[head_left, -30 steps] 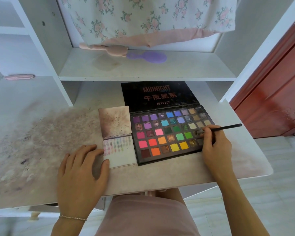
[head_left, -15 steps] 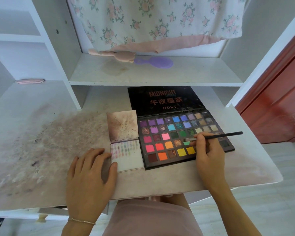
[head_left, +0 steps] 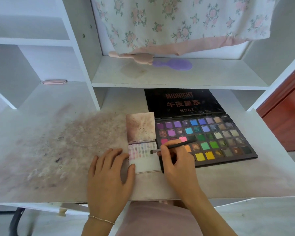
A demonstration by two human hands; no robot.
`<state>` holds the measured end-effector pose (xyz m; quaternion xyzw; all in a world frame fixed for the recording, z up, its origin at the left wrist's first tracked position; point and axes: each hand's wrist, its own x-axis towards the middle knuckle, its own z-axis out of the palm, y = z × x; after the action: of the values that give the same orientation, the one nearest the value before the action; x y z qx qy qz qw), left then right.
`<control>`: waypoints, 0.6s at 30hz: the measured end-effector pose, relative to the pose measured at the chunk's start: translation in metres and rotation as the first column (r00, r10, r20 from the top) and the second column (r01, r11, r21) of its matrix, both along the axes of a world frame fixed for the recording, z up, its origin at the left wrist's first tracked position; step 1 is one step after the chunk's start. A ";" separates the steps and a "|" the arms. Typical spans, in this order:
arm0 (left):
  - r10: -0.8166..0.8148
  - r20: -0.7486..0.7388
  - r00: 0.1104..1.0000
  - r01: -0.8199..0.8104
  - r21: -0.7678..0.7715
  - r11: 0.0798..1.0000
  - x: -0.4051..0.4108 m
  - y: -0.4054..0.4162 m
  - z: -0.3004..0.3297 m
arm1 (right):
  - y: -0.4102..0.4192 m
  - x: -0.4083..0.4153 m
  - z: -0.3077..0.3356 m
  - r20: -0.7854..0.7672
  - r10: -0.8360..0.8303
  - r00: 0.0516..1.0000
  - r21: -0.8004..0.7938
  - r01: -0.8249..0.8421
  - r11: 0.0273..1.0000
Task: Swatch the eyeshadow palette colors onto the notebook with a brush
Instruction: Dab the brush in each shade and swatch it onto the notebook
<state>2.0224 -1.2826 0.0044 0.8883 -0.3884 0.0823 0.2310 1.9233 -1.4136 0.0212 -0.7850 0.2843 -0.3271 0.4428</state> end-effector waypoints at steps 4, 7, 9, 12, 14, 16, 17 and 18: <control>0.000 -0.001 1.000 0.000 -0.003 1.000 0.000 0.000 -0.002 | -0.002 0.000 -0.001 -0.027 0.010 1.000 -0.021 -0.010 1.000; -0.001 0.002 1.000 0.001 -0.004 1.000 0.001 0.000 -0.002 | -0.002 0.001 -0.001 -0.056 0.023 0.998 -0.027 -0.025 0.999; 0.001 0.004 1.000 -0.001 -0.003 1.000 0.001 0.000 -0.002 | -0.002 0.001 -0.002 -0.062 0.026 0.998 -0.026 -0.028 0.999; 0.003 0.010 1.000 -0.003 -0.005 1.000 0.000 0.000 -0.002 | -0.002 0.001 -0.003 -0.091 0.038 0.995 -0.037 -0.042 0.998; 0.001 0.013 1.000 -0.001 -0.008 1.000 0.000 0.000 -0.002 | -0.002 0.001 -0.004 -0.107 0.043 0.993 -0.043 -0.048 0.998; 0.001 0.013 1.000 -0.001 -0.016 1.000 0.000 0.000 -0.002 | -0.002 0.001 -0.004 -0.114 0.044 0.993 -0.054 -0.050 0.997; 0.000 0.014 1.000 0.000 -0.018 1.000 0.000 0.000 -0.002 | -0.002 0.001 -0.003 -0.115 0.044 0.992 -0.057 -0.051 0.997; -0.002 0.015 1.000 0.002 -0.018 1.000 0.000 -0.001 -0.002 | -0.002 0.000 -0.003 -0.115 0.045 0.992 -0.056 -0.051 0.997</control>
<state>2.0228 -1.2831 0.0021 0.8851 -0.3902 0.0923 0.2362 1.9235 -1.4153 0.0180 -0.8215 0.2803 -0.2794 0.4104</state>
